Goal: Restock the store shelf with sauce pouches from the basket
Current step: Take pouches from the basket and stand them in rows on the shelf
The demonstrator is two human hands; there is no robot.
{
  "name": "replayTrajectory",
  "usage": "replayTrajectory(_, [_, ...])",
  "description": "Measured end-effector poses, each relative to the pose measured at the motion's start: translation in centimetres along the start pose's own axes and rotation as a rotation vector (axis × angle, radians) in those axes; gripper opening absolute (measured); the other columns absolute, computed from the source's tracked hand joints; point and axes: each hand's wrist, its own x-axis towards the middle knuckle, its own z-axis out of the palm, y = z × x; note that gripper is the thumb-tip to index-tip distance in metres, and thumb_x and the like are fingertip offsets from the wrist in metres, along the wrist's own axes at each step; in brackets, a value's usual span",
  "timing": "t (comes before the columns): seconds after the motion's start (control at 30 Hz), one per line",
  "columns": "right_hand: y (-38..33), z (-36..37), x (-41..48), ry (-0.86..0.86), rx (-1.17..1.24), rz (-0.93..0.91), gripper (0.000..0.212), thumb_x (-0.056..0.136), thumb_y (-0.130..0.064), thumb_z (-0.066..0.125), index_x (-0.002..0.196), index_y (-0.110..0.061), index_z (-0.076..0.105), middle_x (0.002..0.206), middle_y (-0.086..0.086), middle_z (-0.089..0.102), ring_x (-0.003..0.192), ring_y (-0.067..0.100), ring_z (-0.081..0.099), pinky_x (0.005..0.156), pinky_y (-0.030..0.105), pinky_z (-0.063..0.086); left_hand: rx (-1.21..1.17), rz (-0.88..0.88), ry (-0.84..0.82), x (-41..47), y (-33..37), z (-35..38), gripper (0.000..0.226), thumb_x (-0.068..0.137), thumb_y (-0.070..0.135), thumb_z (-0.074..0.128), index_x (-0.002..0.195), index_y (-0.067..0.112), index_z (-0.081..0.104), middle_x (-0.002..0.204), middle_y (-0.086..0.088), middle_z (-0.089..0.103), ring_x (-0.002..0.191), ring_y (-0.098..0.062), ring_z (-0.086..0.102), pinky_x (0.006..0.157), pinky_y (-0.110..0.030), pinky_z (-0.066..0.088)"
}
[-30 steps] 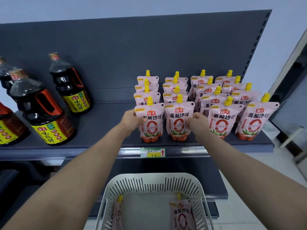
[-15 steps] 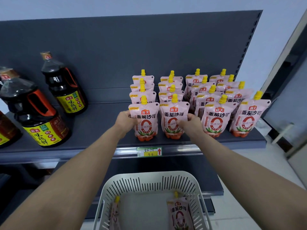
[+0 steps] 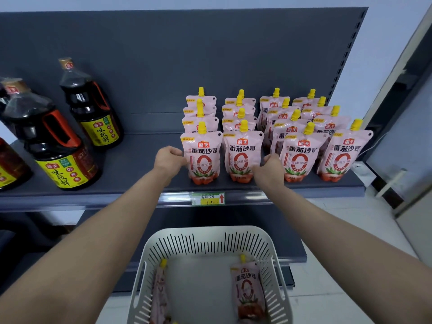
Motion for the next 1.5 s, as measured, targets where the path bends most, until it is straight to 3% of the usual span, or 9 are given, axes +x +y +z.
replayTrajectory(0.17, [0.5, -0.2, -2.9, -0.081, -0.097, -0.133, 0.016, 0.086, -0.013, 0.058, 0.100, -0.005, 0.056, 0.105, 0.012, 0.062, 0.100, 0.027, 0.058, 0.083, 0.036, 0.047, 0.092, 0.040, 0.141, -2.4, -0.9, -0.6, 0.021, 0.080, 0.010, 0.068, 0.074, 0.017, 0.050, 0.090, -0.005, 0.057, 0.085, -0.019, 0.053, 0.076, -0.029, 0.046])
replayTrajectory(0.37, [2.1, 0.4, -7.0, -0.568, -0.301, -0.151, 0.020, 0.087, -0.016, 0.064, 0.099, -0.001, 0.068, 0.095, 0.010, 0.066, 0.091, 0.022, 0.058, 0.075, 0.028, 0.041, 0.383, -0.015, -0.254, -7.3, -3.9, -1.2, 0.018, 0.079, 0.010, 0.070, 0.067, 0.014, 0.057, 0.072, -0.006, 0.059, 0.075, -0.021, 0.055, 0.068, -0.028, 0.048])
replayTrajectory(0.47, [4.0, 1.7, -9.0, -0.766, -0.366, -0.128, 0.024, 0.087, -0.014, 0.064, 0.102, 0.004, 0.068, 0.106, 0.016, 0.068, 0.099, 0.027, 0.061, 0.084, 0.033, 0.048, 0.551, -0.110, -0.451, -9.6, -6.8, -1.3, 0.004, 0.082, 0.011, 0.066, 0.081, 0.011, 0.062, 0.083, -0.009, 0.064, 0.074, -0.019, 0.059, 0.066, -0.025, 0.051])
replayTrajectory(0.63, [7.1, 4.3, -11.8, -0.987, -0.487, -0.144, 0.026, 0.086, -0.010, 0.057, 0.104, 0.006, 0.069, 0.113, 0.019, 0.068, 0.109, 0.030, 0.061, 0.094, 0.038, 0.049, 0.747, -0.326, -0.649, -12.0, -12.7, -2.0, 0.037, 0.084, 0.011, 0.065, 0.119, -0.001, 0.061, 0.113, -0.019, 0.066, 0.091, -0.022, 0.063, 0.084, -0.031, 0.054])
replayTrajectory(0.83, [10.6, 6.6, -13.6, -1.108, -0.576, -0.113, 0.030, 0.086, -0.012, 0.059, 0.108, 0.008, 0.065, 0.115, 0.021, 0.065, 0.110, 0.032, 0.060, 0.099, 0.043, 0.047, 0.749, -0.568, -0.780, -15.1, -17.1, -2.3, 0.061, 0.079, 0.032, 0.072, 0.129, 0.003, 0.052, 0.128, -0.018, 0.059, 0.109, -0.029, 0.062, 0.094, -0.036, 0.052])
replayTrajectory(1.03, [12.9, 7.5, -14.0, -1.135, -0.578, -0.039, 0.030, 0.086, -0.013, 0.062, 0.109, 0.007, 0.065, 0.113, 0.021, 0.066, 0.108, 0.031, 0.061, 0.097, 0.038, 0.047, 0.850, -0.612, -0.933, -17.1, -19.6, -1.4, 0.059, 0.080, 0.019, 0.071, 0.134, 0.007, 0.050, 0.143, -0.010, 0.045, 0.126, -0.029, 0.050, 0.098, -0.038, 0.049])
replayTrajectory(1.27, [14.8, 8.0, -13.6, -1.092, -0.643, -0.023, 0.029, 0.088, -0.011, 0.060, 0.112, 0.004, 0.064, 0.114, 0.018, 0.066, 0.110, 0.029, 0.061, 0.096, 0.038, 0.049, 0.860, -0.452, -0.749, -17.0, -22.2, -0.6, 0.041, 0.072, 0.002, 0.073, 0.112, 0.009, 0.064, 0.103, -0.015, 0.070, 0.074, -0.025, 0.064, 0.076, -0.036, 0.056])
replayTrajectory(1.4, [16.6, 8.5, -12.8, -1.023, -0.722, 0.040, 0.019, 0.088, -0.007, 0.050, 0.071, -0.004, 0.059, 0.069, 0.006, 0.054, 0.065, 0.020, 0.055, 0.056, 0.028, 0.042, 0.865, -0.342, -0.576, -16.1, -22.7, 0.2, 0.009, 0.078, 0.013, 0.071, 0.074, 0.007, 0.065, 0.070, -0.004, 0.062, 0.069, -0.020, 0.060, 0.064, -0.027, 0.047])
replayTrajectory(1.5, [17.9, 8.6, -12.6, -1.002, -0.722, 0.130, 0.026, 0.090, -0.004, 0.050, 0.112, 0.004, 0.061, 0.091, 0.010, 0.063, 0.078, 0.024, 0.061, 0.066, 0.033, 0.049, 0.827, -0.344, -0.505, -15.3, -23.6, 1.2, 0.024, 0.081, 0.027, 0.069, 0.089, 0.004, 0.068, 0.096, -0.014, 0.069, 0.088, -0.025, 0.064, 0.084, -0.035, 0.051])
